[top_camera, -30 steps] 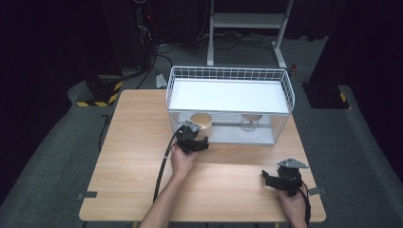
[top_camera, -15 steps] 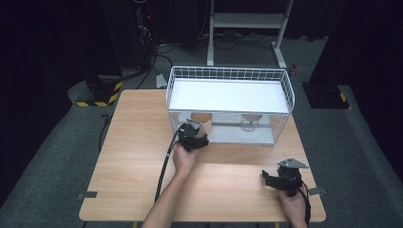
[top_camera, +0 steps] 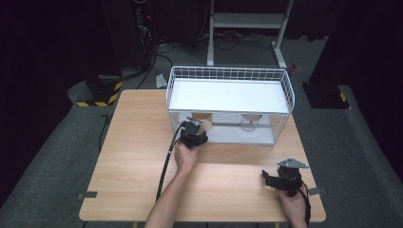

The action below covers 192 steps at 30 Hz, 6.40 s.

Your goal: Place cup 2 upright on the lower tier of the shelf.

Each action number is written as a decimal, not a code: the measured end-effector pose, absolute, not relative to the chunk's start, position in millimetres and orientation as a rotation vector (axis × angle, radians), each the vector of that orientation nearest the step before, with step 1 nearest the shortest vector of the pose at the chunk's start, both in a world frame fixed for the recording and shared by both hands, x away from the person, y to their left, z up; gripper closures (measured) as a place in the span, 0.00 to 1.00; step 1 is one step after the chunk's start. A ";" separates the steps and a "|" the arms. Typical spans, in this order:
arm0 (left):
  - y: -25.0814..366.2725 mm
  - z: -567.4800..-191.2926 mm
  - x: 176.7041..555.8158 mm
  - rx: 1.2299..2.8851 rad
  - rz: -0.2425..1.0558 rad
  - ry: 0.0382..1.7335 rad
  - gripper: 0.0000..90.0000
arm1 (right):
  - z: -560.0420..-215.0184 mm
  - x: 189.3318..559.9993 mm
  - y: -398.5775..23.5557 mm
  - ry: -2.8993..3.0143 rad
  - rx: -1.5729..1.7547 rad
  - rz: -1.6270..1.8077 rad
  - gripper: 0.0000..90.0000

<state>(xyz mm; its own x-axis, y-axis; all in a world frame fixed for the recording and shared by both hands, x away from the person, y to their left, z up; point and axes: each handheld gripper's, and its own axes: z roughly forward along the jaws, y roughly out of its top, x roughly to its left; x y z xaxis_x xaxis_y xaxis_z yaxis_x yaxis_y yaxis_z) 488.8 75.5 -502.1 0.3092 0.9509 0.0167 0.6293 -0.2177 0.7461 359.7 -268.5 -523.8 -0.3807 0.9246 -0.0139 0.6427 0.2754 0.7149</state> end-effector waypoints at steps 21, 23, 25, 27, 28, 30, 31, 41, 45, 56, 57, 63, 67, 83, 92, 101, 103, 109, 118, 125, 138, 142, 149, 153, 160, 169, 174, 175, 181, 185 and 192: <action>76.1 -504.2 499.0 1.947 0.636 1.429 0.59 | -523.8 359.7 -268.5 2.121 1.411 0.881 0.22; 75.1 -503.9 500.0 1.929 0.682 1.460 0.59 | -523.8 359.7 -268.5 2.121 1.411 0.881 0.22; 76.6 -503.6 503.1 1.965 0.669 1.415 0.60 | -523.8 359.7 -268.5 2.121 1.411 0.881 0.22; 77.0 -503.6 503.7 1.966 0.663 1.413 0.60 | -523.7 359.6 -268.3 2.120 1.416 0.881 0.22; 77.8 -503.5 504.1 1.967 0.663 1.412 0.60 | -523.7 359.6 -268.3 2.120 1.416 0.881 0.22; 78.3 -503.8 504.5 1.964 0.643 1.409 0.60 | -523.7 359.6 -268.3 2.120 1.416 0.881 0.22; 79.0 -503.9 504.8 1.968 0.635 1.400 0.60 | -523.7 359.6 -268.3 2.120 1.416 0.881 0.22; 83.6 -504.4 496.7 1.963 0.605 1.398 0.38 | -523.7 359.6 -268.3 2.120 1.416 0.881 0.22; 84.7 -500.5 492.3 1.962 0.592 1.386 0.35 | -523.8 359.7 -268.5 2.121 1.411 0.881 0.22; 91.8 -490.3 481.4 1.927 0.599 1.350 0.33 | -523.8 359.7 -268.5 2.121 1.412 0.880 0.22; 92.5 -489.9 480.1 1.927 0.594 1.345 0.33 | -523.8 359.7 -268.5 2.121 1.411 0.881 0.22; 96.1 -487.3 471.0 1.914 0.580 1.336 0.33 | -523.8 359.7 -268.5 2.121 1.412 0.881 0.22; 98.6 -483.9 463.8 1.897 0.567 1.332 0.33 | -523.8 359.7 -268.5 2.121 1.412 0.881 0.22; 107.6 -474.8 439.7 1.888 0.570 1.289 0.32 | -523.8 359.7 -268.5 2.121 1.411 0.881 0.22; 109.0 -467.7 426.1 1.889 0.574 1.248 0.33 | -523.8 359.7 -268.4 2.121 1.411 0.881 0.22; 113.6 -467.4 415.6 1.887 0.576 1.242 0.33 | -523.8 359.7 -268.4 2.121 1.411 0.881 0.22; 115.0 -468.1 413.4 1.881 0.568 1.247 0.33 | -523.8 359.7 -268.5 2.121 1.411 0.880 0.22; 119.8 -469.4 407.1 1.869 0.559 1.251 0.33 | -523.8 359.7 -268.4 2.121 1.412 0.880 0.22; 124.5 -473.2 395.4 1.874 0.552 1.251 0.33 | -523.7 359.6 -268.2 2.120 1.416 0.881 0.22; 130.7 -476.4 386.4 1.868 0.555 1.258 0.33 | -523.7 359.6 -268.2 2.120 1.416 0.881 0.22; 138.8 -482.0 370.7 1.842 0.553 1.275 0.33 | -523.7 359.6 -268.2 2.120 1.416 0.881 0.22; 140.5 -484.0 365.4 1.839 0.556 1.278 0.33 | -523.7 359.6 -268.2 2.120 1.417 0.881 0.22; 142.0 -489.0 358.2 1.836 0.552 1.283 0.33 | -523.7 359.6 -268.2 2.120 1.416 0.880 0.22; 142.1 -492.9 354.2 1.846 0.559 1.286 0.33 | -523.7 359.6 -268.2 2.120 1.416 0.880 0.22; 142.6 -503.0 347.6 1.877 0.573 1.299 0.33 | -523.7 359.6 -267.9 2.117 1.421 0.883 0.22; 144.1 -514.2 341.8 1.896 0.580 1.323 0.32 | -523.6 359.6 -267.9 2.118 1.421 0.883 0.22; 143.6 -517.7 339.2 1.901 0.603 1.330 0.32 | -523.7 359.6 -267.9 2.118 1.421 0.883 0.22; 143.4 -518.7 339.0 1.903 0.607 1.331 0.32 | -523.7 359.6 -267.9 2.118 1.421 0.883 0.22; 139.0 -527.5 340.6 1.951 0.619 1.360 0.32 | -523.6 359.6 -267.9 2.118 1.420 0.883 0.22; 138.8 -527.6 341.2 1.956 0.625 1.361 0.27 | -523.7 359.6 -267.9 2.118 1.420 0.882 0.22; 138.8 -527.6 341.4 1.956 0.618 1.365 0.25 | -523.7 359.6 -267.9 2.118 1.421 0.883 0.22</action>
